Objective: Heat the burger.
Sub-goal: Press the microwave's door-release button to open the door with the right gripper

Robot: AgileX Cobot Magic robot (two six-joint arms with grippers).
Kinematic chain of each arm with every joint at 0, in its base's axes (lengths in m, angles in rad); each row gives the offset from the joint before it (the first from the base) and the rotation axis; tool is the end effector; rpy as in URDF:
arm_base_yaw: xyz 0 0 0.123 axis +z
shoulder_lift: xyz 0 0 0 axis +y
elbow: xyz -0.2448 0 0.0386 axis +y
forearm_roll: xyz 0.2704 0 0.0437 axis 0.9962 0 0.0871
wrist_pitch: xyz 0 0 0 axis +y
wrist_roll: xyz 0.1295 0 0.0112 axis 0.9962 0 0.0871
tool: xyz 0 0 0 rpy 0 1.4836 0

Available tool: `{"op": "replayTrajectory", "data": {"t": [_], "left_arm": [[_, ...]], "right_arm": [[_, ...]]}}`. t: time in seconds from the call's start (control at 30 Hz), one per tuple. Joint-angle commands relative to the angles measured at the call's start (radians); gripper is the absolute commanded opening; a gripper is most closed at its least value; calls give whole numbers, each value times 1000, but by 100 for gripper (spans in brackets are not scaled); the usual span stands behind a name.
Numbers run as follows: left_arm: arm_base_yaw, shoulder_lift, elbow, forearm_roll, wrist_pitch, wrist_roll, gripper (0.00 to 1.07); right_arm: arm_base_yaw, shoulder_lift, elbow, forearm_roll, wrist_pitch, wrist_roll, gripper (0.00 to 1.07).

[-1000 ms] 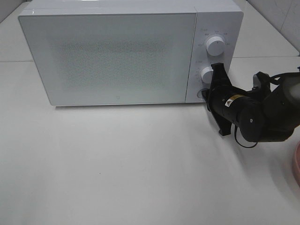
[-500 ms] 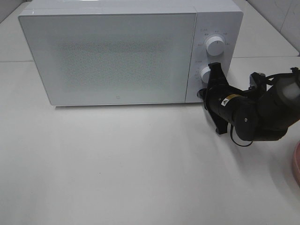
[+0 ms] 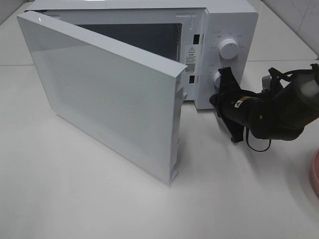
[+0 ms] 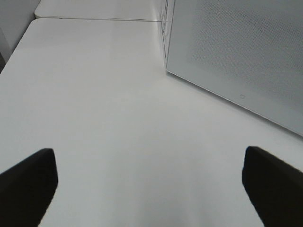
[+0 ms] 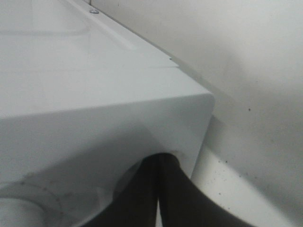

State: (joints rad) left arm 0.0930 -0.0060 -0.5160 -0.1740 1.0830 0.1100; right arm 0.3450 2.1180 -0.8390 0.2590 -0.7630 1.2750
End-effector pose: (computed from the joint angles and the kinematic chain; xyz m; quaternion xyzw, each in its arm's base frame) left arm 0.0837 -0.0122 0.2748 0.0125 0.8500 -0.0337 0.5255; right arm 0.3798 0.1121 0.0103 0.4874 0.6889 0.3712 0.3874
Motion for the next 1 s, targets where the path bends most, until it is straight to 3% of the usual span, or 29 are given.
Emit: {"op": "replayTrajectory", "data": {"t": [0.03, 0.6, 1.0], "left_arm": [[3, -12, 1, -3, -14, -4, 98], [3, -12, 1, -3, -14, -4, 98], [3, -12, 1, -3, -14, -5, 98]], "right_arm": [[-56, -26, -105, 66, -583, -19, 0], [-43, -89, 22, 16, -302, 65, 0], [-19, -120, 87, -183, -87, 179, 0]]}}
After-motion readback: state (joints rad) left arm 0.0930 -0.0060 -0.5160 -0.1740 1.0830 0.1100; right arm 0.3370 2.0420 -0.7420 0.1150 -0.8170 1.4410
